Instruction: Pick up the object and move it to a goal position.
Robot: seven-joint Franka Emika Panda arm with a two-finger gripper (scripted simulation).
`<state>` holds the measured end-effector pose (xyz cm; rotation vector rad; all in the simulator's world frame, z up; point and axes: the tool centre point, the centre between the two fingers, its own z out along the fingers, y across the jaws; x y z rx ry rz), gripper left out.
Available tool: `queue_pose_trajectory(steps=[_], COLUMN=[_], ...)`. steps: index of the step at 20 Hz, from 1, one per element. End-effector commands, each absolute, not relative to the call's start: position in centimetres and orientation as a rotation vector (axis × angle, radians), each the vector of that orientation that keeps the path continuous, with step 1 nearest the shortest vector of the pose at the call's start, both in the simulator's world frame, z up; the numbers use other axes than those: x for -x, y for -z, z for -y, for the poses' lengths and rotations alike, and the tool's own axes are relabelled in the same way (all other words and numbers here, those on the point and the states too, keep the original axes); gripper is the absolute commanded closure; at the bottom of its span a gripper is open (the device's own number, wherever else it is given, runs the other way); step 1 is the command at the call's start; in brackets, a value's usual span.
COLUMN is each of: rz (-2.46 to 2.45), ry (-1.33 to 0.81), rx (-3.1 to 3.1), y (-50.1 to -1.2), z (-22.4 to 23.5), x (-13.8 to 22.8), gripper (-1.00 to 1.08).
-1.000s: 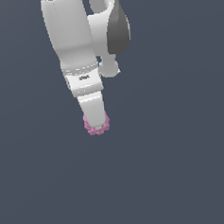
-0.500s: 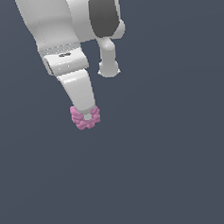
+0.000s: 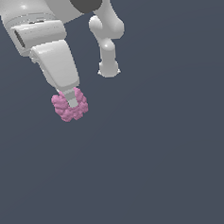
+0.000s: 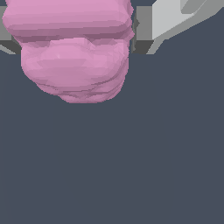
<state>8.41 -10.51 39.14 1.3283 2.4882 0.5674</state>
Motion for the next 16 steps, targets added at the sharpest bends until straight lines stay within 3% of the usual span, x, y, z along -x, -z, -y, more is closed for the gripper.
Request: queue_pose_trajectory(steps=[1, 16], rz=[-2.507, -2.590], ry=[-0.587, -0.688], rx=[-1.264, -0.901], y=[-40.5, -48.5], z=[11.2, 15.5], x=[-8.5, -9.4], gripper=[1.08, 1.08])
